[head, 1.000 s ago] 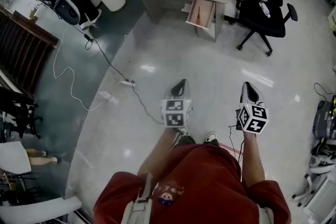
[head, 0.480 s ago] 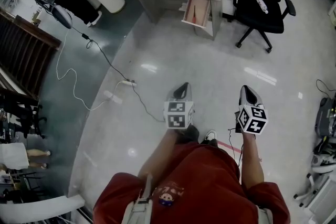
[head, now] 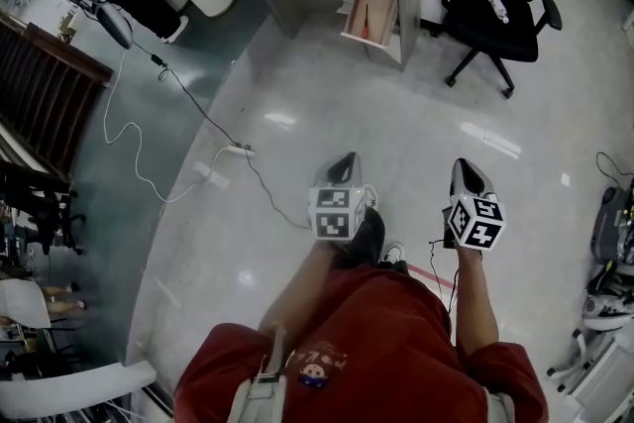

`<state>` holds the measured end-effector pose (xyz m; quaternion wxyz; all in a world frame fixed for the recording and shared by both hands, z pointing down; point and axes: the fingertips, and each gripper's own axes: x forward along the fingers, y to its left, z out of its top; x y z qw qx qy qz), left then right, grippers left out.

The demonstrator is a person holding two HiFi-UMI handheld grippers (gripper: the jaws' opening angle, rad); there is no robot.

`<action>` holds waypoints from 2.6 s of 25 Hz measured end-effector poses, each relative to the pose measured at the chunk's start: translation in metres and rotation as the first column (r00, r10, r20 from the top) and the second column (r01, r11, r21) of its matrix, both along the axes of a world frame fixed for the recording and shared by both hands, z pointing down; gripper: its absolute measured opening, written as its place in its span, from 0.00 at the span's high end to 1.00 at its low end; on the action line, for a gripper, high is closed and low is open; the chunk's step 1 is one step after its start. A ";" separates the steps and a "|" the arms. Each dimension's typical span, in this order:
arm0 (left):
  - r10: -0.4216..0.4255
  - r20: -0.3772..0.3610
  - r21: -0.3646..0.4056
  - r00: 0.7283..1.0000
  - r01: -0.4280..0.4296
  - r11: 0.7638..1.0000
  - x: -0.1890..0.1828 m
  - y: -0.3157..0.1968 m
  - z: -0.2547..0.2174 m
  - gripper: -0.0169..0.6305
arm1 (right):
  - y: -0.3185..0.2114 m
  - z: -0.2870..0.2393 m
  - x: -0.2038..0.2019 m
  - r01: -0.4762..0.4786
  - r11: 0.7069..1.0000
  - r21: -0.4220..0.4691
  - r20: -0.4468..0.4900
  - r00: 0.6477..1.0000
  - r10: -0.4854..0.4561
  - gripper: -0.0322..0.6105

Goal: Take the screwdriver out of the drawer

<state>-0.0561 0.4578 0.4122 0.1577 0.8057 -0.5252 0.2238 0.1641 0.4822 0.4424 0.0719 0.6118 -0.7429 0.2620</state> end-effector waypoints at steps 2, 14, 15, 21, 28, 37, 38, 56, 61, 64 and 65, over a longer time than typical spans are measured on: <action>-0.002 -0.006 -0.002 1.000 0.002 1.000 0.000 -0.005 0.002 0.98 | -0.006 0.000 -0.001 0.006 1.000 -0.002 -0.004 1.000 -0.006 0.95; 0.002 -0.031 -0.024 1.000 -0.003 1.000 -0.005 -0.057 0.017 0.98 | -0.058 0.009 -0.015 0.032 0.999 -0.019 -0.028 0.999 -0.032 0.95; 0.004 -0.035 -0.021 0.999 -0.005 1.000 -0.006 -0.064 0.018 0.98 | -0.065 0.010 -0.017 0.033 0.999 -0.020 -0.029 0.999 -0.033 0.95; 0.010 -0.056 -0.015 0.998 -0.011 1.000 -0.018 -0.118 0.020 0.98 | -0.114 0.009 -0.029 0.020 1.000 -0.019 -0.046 0.999 -0.021 0.95; 0.019 -0.079 -0.031 0.997 -0.021 0.999 -0.042 -0.198 0.013 0.98 | -0.193 -0.004 -0.053 0.013 1.000 -0.023 -0.076 0.997 -0.014 0.95; 0.040 -0.098 -0.047 0.994 -0.045 0.998 -0.082 -0.299 0.005 0.98 | -0.294 -0.023 -0.091 0.003 1.000 -0.025 -0.112 0.994 -0.006 0.95; 0.041 -0.100 -0.047 0.994 -0.046 0.998 -0.086 -0.310 0.005 0.98 | -0.304 -0.024 -0.095 0.001 1.000 -0.025 -0.115 0.993 -0.004 0.95; 0.060 -0.115 -0.086 0.992 -0.070 0.994 -0.103 -0.408 0.026 0.98 | -0.401 -0.012 -0.118 -0.023 0.999 -0.035 -0.133 0.991 0.018 0.95; 0.045 -0.111 -0.093 0.993 -0.055 0.994 -0.090 -0.439 0.034 0.98 | -0.438 -0.008 -0.102 -0.030 1.000 -0.007 -0.142 0.989 0.029 0.95; 0.034 -0.103 -0.091 0.994 -0.044 0.995 -0.080 -0.464 0.036 0.98 | -0.468 -0.005 -0.092 -0.018 1.000 -0.008 -0.132 0.991 0.017 0.95; 0.032 -0.098 -0.090 0.995 -0.041 0.995 -0.077 -0.473 0.036 0.98 | -0.479 -0.006 -0.089 -0.013 1.000 -0.006 -0.130 0.991 0.012 0.95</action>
